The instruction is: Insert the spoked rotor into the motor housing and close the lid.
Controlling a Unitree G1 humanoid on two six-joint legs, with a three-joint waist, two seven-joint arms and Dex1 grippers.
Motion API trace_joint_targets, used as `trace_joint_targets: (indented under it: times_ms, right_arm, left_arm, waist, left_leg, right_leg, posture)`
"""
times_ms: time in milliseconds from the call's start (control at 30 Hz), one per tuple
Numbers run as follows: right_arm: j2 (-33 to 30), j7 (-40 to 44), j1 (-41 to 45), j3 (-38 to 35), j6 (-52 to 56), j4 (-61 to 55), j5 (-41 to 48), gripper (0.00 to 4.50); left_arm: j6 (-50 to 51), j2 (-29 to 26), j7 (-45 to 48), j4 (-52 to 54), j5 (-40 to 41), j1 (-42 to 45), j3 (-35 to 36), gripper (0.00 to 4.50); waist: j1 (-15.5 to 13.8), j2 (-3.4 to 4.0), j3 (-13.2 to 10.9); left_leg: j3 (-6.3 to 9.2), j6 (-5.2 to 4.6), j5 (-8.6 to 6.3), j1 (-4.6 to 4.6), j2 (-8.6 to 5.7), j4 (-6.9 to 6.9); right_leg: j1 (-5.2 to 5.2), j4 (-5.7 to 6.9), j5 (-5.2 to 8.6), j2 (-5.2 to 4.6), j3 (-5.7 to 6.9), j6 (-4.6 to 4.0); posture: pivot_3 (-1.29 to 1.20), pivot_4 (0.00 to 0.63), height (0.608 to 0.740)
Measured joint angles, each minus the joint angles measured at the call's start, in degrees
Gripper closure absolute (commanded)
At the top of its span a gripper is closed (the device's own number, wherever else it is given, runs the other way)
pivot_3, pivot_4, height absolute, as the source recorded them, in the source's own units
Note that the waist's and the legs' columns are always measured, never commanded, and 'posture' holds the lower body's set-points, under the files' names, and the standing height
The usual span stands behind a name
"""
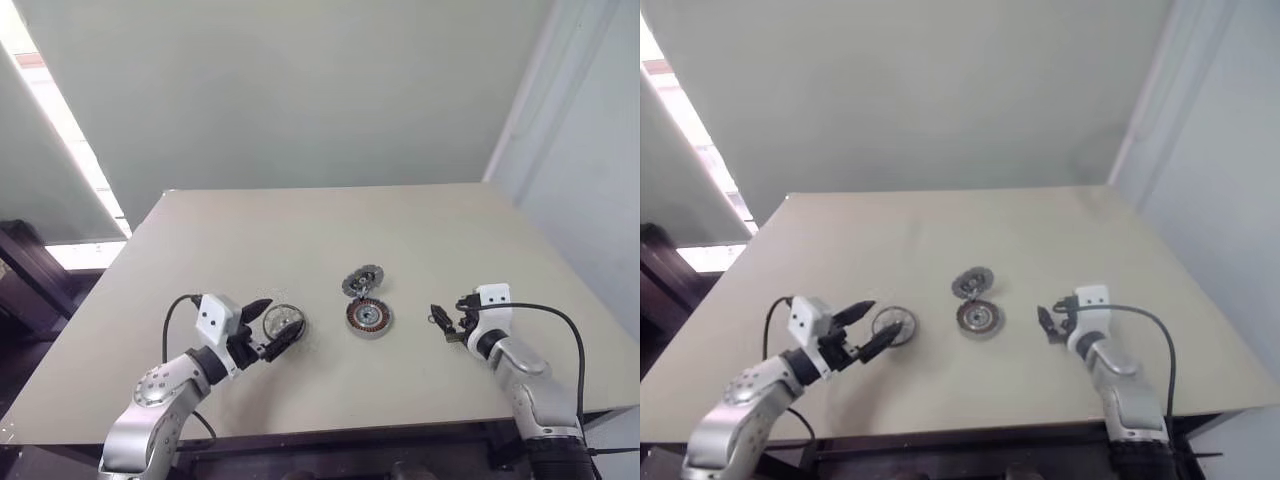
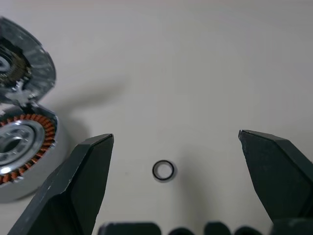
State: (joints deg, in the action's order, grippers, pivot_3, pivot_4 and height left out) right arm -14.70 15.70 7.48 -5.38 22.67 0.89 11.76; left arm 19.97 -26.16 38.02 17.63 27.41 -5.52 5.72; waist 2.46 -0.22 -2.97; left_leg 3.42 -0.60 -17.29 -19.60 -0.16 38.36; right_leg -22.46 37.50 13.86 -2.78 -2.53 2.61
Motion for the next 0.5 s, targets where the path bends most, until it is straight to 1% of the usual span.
trace_joint_targets:
  times_ms: [133,500]
  right_arm:
    - [0.49,-1.77,1.33,0.32,0.25,1.05,-1.21,0.02]
    - [1.07,-1.69,3.74,3.51,4.10,5.36,-2.52,0.02]
  left_arm:
    - [0.00,-0.02,0.00,0.00,-0.02,0.08,-0.24,0.01]
    - [1.12,-0.08,0.08,-0.01,-1.05,1.61,-2.99,0.01]
  waist:
    - [0.01,0.00,0.00]
    - [0.02,0.00,0.00]
  left_leg:
    - [-0.01,0.00,0.00,0.01,0.00,0.01]
    - [0.00,0.00,0.00,0.01,0.00,0.01]
  right_leg:
    - [0.01,0.00,0.01,0.00,-0.01,-0.01]
    - [0.01,0.00,0.00,0.00,0.00,0.00]
  posture:
    - [0.00,0.000,0.740]
    - [0.00,0.000,0.740]
